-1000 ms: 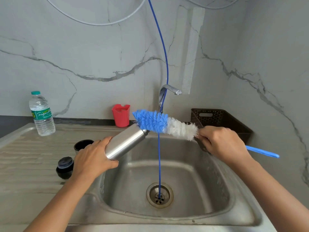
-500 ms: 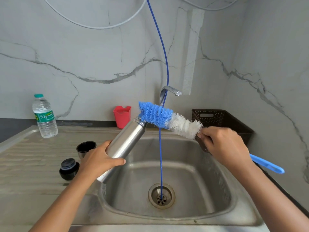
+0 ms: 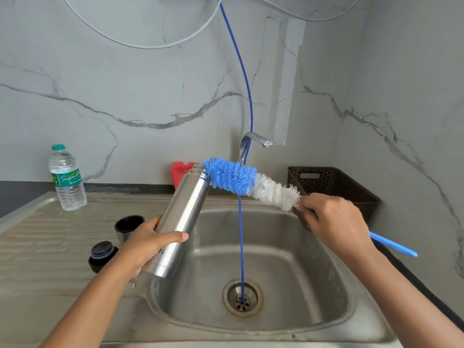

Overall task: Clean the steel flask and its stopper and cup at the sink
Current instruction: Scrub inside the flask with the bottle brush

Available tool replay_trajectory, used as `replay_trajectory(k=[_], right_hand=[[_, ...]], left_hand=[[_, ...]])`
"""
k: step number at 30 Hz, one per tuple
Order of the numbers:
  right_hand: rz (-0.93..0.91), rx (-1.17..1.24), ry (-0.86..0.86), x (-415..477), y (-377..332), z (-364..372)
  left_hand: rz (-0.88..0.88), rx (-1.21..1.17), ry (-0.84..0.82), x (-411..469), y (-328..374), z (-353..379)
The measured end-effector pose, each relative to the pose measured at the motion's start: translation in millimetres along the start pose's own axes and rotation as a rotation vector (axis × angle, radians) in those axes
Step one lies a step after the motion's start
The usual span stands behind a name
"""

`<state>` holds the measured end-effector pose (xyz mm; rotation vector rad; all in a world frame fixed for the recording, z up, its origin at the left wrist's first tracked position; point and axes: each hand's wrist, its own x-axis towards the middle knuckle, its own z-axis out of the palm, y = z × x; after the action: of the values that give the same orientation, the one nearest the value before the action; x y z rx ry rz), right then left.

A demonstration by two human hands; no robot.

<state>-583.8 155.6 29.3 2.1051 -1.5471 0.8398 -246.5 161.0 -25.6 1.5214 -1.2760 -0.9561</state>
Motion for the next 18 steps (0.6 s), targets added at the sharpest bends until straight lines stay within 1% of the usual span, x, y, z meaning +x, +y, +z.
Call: replay_trajectory(k=[3,7,9,12,14,18], right_hand=[[0.027,0.001,-0.047,5,-8,4],[0.117,-0.004,-0.168,8,-3,-10],[0.131,0.030,-0.227,12,-8,-15],[0.123,0.101,-0.309,22,-21,-11],[0.135,0.175,-0.335,29,-26,-5],[0.158,0.256,-0.404,34,-16,-9]], left_hand=[[0.013,0.047,0.051,2,-2,1],[0.055,0.352,0.178,6,-8,-6],[0.110,0.503,0.261,5,-8,-1],[0.200,0.641,0.361,3,-6,10],[0.230,0.709,0.398,2,-5,14],[0.238,0.743,0.432,5,-7,5]])
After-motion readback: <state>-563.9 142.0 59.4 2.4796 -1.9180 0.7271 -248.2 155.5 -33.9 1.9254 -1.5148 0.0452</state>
